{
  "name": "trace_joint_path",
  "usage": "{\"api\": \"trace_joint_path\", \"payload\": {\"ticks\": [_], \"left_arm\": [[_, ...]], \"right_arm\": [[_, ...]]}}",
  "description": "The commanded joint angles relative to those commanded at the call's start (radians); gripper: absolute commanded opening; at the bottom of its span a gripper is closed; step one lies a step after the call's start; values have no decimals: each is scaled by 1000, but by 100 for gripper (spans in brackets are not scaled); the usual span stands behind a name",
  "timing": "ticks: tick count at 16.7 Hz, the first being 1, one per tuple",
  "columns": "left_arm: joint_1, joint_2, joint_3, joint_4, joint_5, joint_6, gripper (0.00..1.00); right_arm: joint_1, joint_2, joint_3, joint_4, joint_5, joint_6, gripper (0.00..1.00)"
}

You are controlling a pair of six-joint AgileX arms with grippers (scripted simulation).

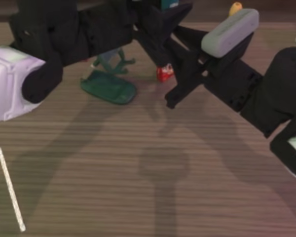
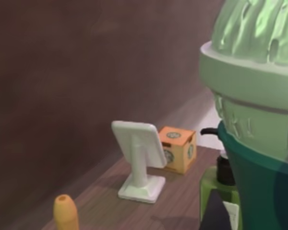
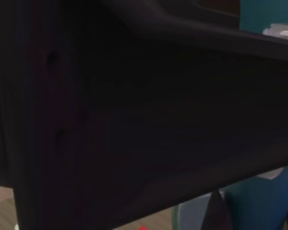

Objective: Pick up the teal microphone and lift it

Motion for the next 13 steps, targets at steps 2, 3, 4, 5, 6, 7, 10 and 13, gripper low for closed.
{"api": "trace_joint_path", "payload": {"ticks": [2, 3, 4, 5, 6, 7, 10, 13], "left_arm": [[0, 0, 0, 0, 0, 0, 0], [0, 0, 0, 0, 0, 0, 0], [0, 0, 0, 0, 0, 0, 0], [0, 0, 0, 0, 0, 0, 0], [0, 0, 0, 0, 0, 0, 0], [0, 0, 0, 0, 0, 0, 0], [0, 0, 0, 0, 0, 0, 0], [0, 0, 0, 0, 0, 0, 0]], "right_arm": [[0, 0, 0, 0, 0, 0, 53], [0, 0, 0, 0, 0, 0, 60], [0, 0, 0, 0, 0, 0, 68], [0, 0, 0, 0, 0, 0, 75], [0, 0, 0, 0, 0, 0, 83], [0, 0, 0, 0, 0, 0, 90], [0, 0, 0, 0, 0, 0, 100], [0, 0, 0, 0, 0, 0, 100]]}}
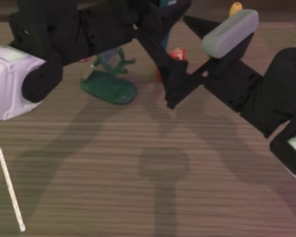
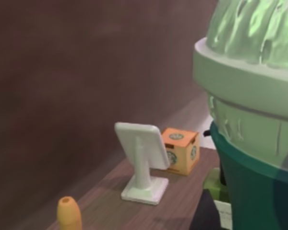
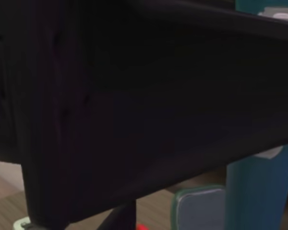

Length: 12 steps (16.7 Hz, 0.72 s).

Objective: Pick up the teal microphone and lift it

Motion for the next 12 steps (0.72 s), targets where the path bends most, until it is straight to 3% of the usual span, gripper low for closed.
{"api": "trace_joint_path", "payload": {"ticks": [5, 12], "left_arm": [[2, -5, 3, -1, -1, 3, 0], [139, -71, -60, -10, 117, 8, 0]], "right_arm": [[-3, 2, -6, -1, 2, -2, 100], [-33, -213, -238, 13, -37, 2, 100]]}}
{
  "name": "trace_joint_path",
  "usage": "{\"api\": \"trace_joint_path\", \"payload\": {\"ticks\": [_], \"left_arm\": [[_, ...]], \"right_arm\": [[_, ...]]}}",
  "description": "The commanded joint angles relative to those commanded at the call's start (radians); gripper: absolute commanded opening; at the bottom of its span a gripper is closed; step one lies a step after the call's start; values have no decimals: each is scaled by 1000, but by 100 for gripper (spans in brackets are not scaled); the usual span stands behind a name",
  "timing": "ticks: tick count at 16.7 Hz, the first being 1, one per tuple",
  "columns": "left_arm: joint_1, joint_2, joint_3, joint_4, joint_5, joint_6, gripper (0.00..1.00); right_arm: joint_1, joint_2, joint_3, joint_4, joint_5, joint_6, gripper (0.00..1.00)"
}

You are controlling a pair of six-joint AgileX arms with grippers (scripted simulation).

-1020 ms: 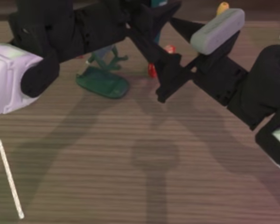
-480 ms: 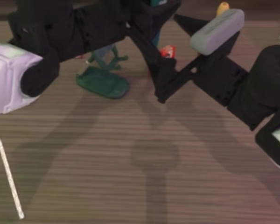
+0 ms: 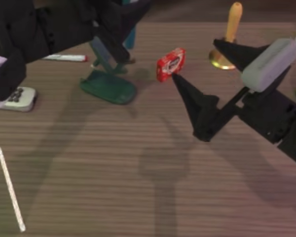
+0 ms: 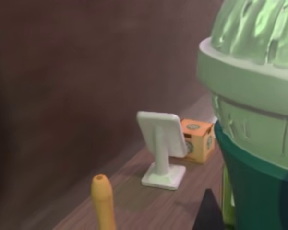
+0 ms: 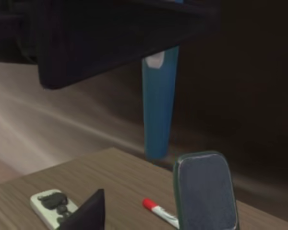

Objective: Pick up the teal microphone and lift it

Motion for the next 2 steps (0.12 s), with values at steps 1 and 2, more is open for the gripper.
{"api": "trace_joint_path", "payload": {"ticks": [1, 2], "left_arm": [[14, -7, -6, -1, 12, 1, 0], [22, -11, -10, -1, 19, 1, 0]], "right_arm": [[-3, -21, -21, 3, -5, 1, 100], [-4, -31, -31, 5, -8, 1, 100]]}}
